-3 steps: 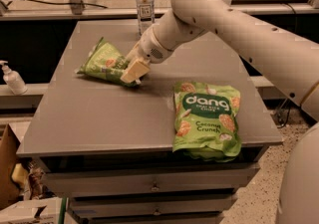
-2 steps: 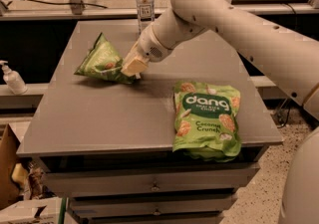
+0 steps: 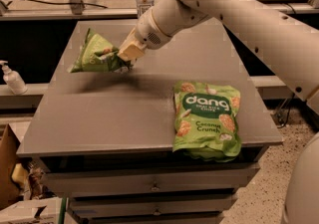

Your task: Pick green jalapeno chip bag

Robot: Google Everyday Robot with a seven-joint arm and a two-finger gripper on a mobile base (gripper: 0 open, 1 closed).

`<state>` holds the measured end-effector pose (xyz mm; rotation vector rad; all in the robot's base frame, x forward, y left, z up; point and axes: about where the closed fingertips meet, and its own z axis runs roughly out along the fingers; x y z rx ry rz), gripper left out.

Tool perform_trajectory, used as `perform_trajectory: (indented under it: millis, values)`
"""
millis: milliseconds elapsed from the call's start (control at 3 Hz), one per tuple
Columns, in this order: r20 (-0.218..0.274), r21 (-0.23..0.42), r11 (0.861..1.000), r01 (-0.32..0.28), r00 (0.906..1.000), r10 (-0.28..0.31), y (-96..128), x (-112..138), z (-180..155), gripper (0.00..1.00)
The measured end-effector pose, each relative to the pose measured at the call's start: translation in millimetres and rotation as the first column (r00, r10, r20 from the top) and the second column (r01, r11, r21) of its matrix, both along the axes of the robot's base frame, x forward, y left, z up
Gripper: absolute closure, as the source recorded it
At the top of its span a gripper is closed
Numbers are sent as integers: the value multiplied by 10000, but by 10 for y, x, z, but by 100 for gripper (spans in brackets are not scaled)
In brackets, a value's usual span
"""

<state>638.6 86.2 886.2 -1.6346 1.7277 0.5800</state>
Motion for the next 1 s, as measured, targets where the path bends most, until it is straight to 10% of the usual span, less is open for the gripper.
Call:
perform_trajectory:
  millis: [1000]
  values:
    - [-62,1948,9805,258,9997,-251,14,125,793,100]
